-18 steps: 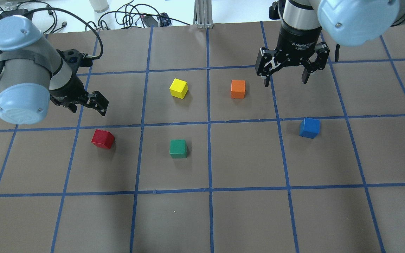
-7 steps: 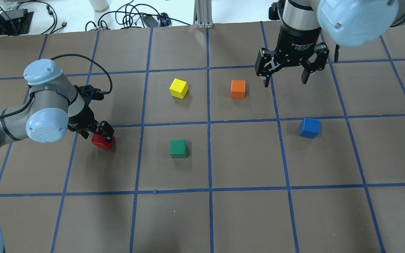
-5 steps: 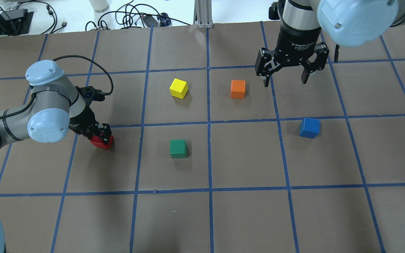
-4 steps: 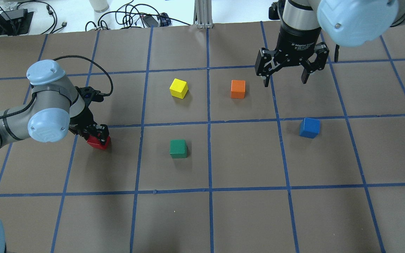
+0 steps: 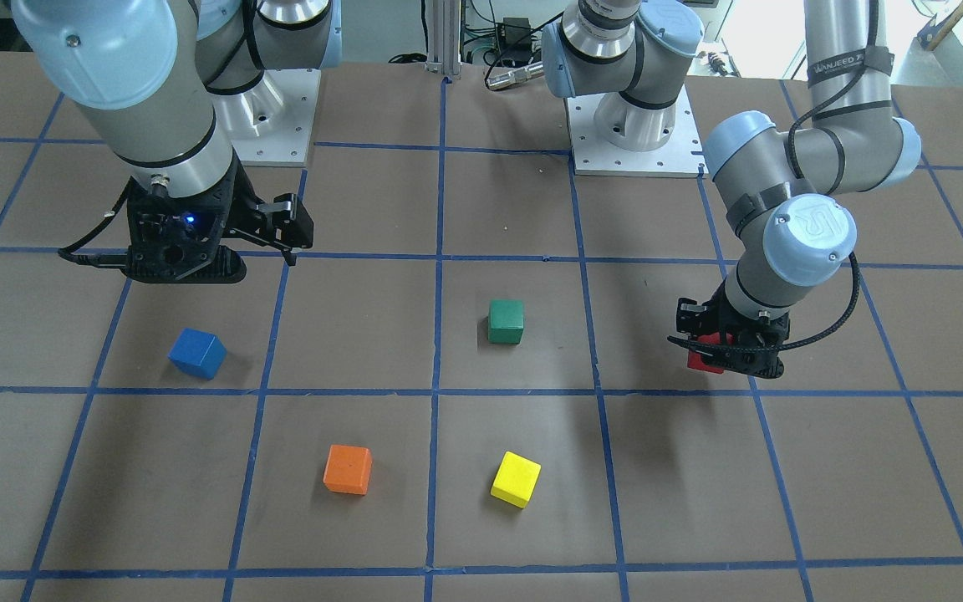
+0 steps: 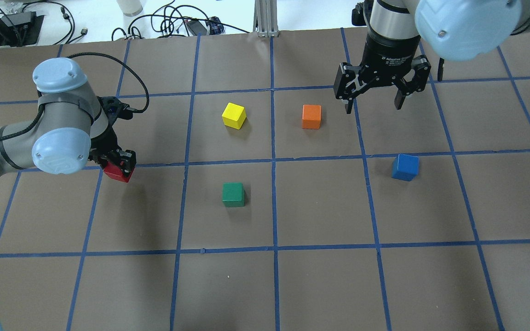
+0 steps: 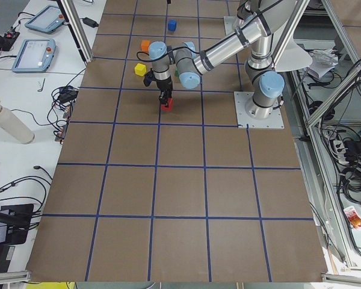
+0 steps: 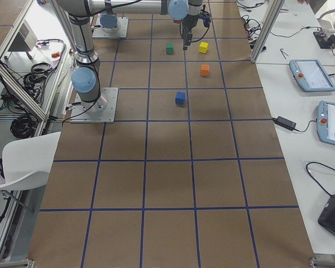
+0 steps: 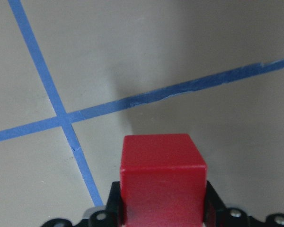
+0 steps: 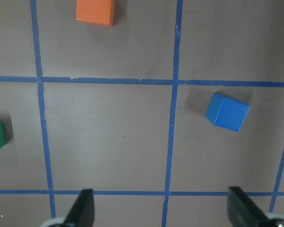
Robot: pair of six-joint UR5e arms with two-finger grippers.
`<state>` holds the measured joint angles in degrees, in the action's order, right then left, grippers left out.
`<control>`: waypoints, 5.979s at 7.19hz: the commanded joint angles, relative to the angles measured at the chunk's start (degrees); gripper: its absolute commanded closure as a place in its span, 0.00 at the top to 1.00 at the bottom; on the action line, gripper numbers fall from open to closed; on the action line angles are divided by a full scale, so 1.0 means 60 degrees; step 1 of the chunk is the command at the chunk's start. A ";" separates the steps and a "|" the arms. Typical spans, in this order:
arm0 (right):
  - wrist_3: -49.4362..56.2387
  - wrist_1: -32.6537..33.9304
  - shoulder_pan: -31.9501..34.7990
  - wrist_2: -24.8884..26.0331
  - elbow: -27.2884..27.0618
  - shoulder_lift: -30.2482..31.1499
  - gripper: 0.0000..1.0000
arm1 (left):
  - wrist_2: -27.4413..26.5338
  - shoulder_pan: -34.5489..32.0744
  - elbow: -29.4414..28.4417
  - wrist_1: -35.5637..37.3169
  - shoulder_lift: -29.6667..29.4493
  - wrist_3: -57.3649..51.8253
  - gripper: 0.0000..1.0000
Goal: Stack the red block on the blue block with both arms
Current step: 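Lift the red cube with the left gripper and carry it toward the table center, then lower the red cube onto the table and open the left gripper, then move the right gripper down onto the red cube while the left gripper withdraws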
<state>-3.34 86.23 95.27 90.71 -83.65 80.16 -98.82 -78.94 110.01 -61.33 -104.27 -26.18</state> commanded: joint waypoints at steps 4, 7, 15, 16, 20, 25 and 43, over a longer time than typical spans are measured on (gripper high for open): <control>0.0190 -0.0031 -0.0015 0.0159 0.0011 0.0000 1.00 | 0.1540 -0.1940 -0.2353 -0.2375 -0.0287 0.3724 0.00; 0.0351 -0.0075 -0.0088 0.0189 0.0069 0.0000 1.00 | 0.2231 -0.2792 -0.2413 -0.2200 -0.0536 0.5048 0.00; 0.0424 -0.0221 -0.0220 0.0247 0.0099 0.0102 1.00 | 0.2803 -0.4785 -0.3672 -0.1175 -0.2410 0.7745 0.00; 0.0425 -0.0222 -0.0220 0.0247 0.0084 0.0102 1.00 | 0.2803 -0.4975 -0.3731 -0.1131 -0.2601 0.7833 0.00; 0.0425 -0.0192 -0.0220 0.0247 0.0128 0.0117 1.00 | 0.2906 -0.5226 -0.3731 -0.1145 -0.2866 0.7806 0.00; 0.0425 -0.0192 -0.0220 0.0233 0.0113 0.0102 1.00 | 0.2876 -0.5226 -0.3688 -0.1248 -0.2983 0.7761 0.32; 0.0161 -0.0104 -0.0132 0.0043 0.0040 -0.0015 1.00 | 0.1264 -0.2724 -0.3398 -0.3167 -0.0190 0.4439 1.00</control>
<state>-2.06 85.54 94.39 91.12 -83.45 80.19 -91.41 -97.36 86.96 -80.40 -108.53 3.21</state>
